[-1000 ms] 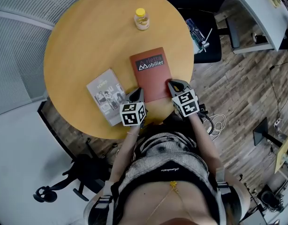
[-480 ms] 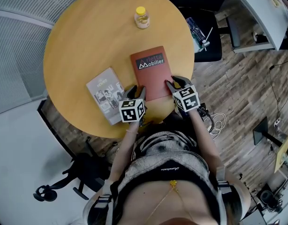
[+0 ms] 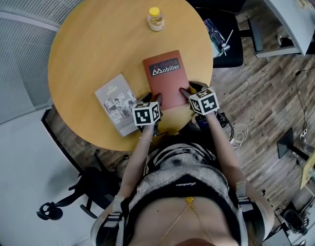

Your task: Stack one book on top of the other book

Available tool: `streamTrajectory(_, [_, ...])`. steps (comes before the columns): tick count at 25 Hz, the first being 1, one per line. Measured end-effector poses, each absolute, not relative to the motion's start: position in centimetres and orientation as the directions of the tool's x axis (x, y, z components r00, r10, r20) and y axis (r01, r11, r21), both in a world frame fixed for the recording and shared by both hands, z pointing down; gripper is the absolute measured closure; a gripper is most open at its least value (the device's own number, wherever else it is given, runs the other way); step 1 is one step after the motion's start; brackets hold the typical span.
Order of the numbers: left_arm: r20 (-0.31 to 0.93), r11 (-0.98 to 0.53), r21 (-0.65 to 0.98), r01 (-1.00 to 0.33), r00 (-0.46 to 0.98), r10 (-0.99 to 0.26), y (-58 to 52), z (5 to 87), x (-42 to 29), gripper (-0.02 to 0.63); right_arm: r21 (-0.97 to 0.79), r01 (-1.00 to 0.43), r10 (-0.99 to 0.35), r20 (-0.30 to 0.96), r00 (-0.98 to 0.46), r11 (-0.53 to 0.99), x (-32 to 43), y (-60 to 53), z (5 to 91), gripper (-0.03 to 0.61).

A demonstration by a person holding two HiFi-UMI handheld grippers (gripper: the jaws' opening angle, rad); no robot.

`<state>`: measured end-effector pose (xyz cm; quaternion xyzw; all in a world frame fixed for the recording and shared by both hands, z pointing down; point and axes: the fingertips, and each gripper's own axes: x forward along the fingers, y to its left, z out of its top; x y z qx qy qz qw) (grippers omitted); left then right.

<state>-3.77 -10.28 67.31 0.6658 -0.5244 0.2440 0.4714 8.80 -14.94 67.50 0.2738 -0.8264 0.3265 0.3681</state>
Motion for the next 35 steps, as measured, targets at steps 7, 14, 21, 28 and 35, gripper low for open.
streamTrajectory(7, [0.822,-0.019,0.397,-0.918,0.365,-0.437,-10.47,67.41,-3.41,0.434,-0.413,-0.680,-0.168,0.769,-0.617,0.605,8.68,-14.97,67.75,0.385])
streamTrajectory(14, [0.773,0.078,0.518,-0.852,0.427,-0.470,-10.24,68.02,-3.65,0.437,-0.420,-0.675,-0.150,0.773,-0.616,0.607,8.52,-14.80,67.91,0.388])
streamTrajectory(21, [0.778,0.071,0.503,-0.861,0.415,-0.472,-10.14,68.01,-3.44,0.437,-0.427,-0.676,-0.139,0.777,-0.614,0.601,8.57,-14.72,68.11,0.388])
streamTrajectory(28, [0.781,0.057,0.483,-0.874,0.401,-0.479,-10.14,67.98,-3.48,0.439,-0.423,-0.676,-0.143,0.776,-0.614,0.603,8.57,-14.68,68.00,0.388])
streamTrajectory(35, [0.783,0.055,0.478,-0.877,0.397,-0.479,-10.21,67.90,-3.45,0.439,-0.419,-0.677,-0.142,0.780,-0.610,0.605,8.59,-14.74,67.98,0.388])
